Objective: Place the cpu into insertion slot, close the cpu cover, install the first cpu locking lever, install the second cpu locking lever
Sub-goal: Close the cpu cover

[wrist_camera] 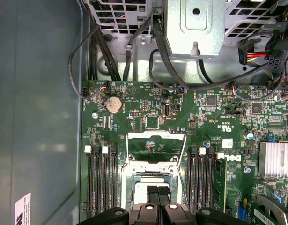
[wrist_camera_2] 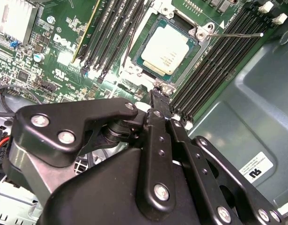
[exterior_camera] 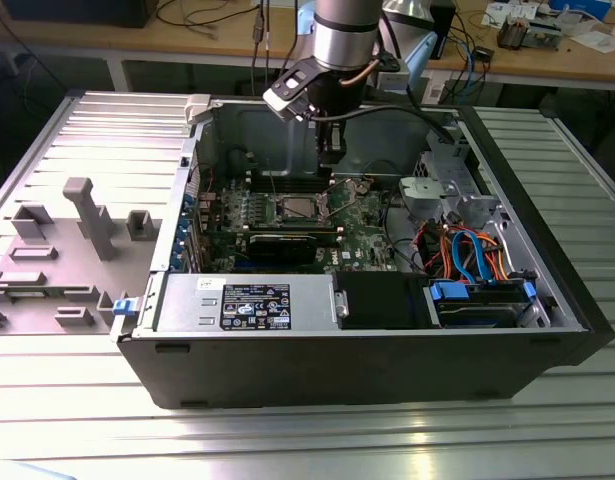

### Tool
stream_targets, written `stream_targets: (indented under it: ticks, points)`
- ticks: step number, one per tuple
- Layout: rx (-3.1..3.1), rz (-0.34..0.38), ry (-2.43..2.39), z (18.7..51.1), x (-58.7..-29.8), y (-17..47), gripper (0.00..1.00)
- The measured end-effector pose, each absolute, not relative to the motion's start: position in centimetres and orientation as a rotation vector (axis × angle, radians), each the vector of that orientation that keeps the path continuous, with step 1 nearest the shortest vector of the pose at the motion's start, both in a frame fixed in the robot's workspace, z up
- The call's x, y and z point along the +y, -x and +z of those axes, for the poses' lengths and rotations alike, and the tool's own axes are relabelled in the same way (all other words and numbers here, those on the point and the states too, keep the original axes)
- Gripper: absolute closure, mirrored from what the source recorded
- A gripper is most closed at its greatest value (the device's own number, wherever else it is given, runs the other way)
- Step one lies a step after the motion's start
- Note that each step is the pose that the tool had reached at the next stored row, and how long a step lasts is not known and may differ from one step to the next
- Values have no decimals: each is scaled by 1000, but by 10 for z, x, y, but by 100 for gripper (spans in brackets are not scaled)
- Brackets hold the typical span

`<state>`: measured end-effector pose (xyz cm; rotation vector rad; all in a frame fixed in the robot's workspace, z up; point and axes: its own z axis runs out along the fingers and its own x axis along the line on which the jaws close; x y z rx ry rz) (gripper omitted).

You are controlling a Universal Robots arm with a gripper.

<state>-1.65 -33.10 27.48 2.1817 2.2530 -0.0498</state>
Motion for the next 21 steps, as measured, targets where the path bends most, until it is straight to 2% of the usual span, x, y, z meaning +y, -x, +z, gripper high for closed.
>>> stream_targets:
  ticks: [21]
  points:
    - [2254,-49,-2182,271,-331,-8,89]
